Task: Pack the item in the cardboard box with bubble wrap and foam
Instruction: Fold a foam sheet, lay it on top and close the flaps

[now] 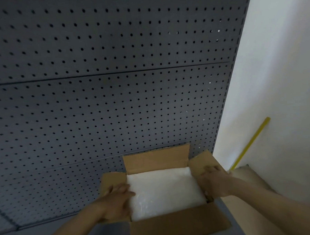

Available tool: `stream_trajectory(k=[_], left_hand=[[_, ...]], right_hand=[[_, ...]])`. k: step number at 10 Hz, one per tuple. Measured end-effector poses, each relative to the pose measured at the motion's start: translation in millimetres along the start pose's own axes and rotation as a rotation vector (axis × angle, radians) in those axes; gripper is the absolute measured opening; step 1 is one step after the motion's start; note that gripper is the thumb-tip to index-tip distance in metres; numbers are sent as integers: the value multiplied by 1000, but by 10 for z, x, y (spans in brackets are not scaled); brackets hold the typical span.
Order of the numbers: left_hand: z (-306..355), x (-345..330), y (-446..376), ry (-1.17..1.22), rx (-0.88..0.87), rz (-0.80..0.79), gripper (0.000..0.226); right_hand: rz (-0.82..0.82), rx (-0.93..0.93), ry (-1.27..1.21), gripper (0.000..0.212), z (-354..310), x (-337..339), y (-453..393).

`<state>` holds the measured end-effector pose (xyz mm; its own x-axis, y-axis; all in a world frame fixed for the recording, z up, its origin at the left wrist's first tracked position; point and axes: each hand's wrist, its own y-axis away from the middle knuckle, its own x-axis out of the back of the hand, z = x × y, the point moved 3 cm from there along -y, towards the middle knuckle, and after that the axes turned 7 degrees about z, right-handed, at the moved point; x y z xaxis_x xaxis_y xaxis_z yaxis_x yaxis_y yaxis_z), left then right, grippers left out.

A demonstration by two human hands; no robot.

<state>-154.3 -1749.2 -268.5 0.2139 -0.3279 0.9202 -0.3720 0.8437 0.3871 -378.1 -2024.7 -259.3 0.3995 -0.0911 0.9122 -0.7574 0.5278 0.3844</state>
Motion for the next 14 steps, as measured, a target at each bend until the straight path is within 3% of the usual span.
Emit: stream_trajectory(k=[1,2,3,4,5,6,7,8,9,11,12,13,14], left_hand=[[-19,-2,6,-9,-19,-13,72],[-21,-3,8,-14,-25,-20,73],[16,-7,22,-2,-14,-29,72],[72,-13,31,18,0,-54,71],[92,20,55,35,7,-71,68],[79,18,95,77,14,-49,62],[-13,31,190,127,118,65,55],[-153,72,321,156,357,234,50],[-217,94,411,280,486,222,31],[-2,273,401,462,415,387,23],[234,442,360,516,319,467,18],[456,466,268,588,229,490,27],[621,398,162,592,182,433,51]], right_hand=[[40,-11,40,61,1,102,197],[141,-97,-121,55,49,165,310],[335,-187,-364,54,15,265,383],[441,-115,-651,29,-283,284,413],[224,84,-701,27,-758,81,379],[82,119,-443,52,-921,-128,243],[140,109,-364,37,-913,-82,159],[151,137,-382,36,-825,-41,92],[147,143,-434,30,-694,-65,-9],[141,163,-458,20,-681,-34,-90],[179,162,-449,36,-658,4,-101],[166,182,-437,38,-659,57,-24],[156,211,-442,32,-632,34,-40]])
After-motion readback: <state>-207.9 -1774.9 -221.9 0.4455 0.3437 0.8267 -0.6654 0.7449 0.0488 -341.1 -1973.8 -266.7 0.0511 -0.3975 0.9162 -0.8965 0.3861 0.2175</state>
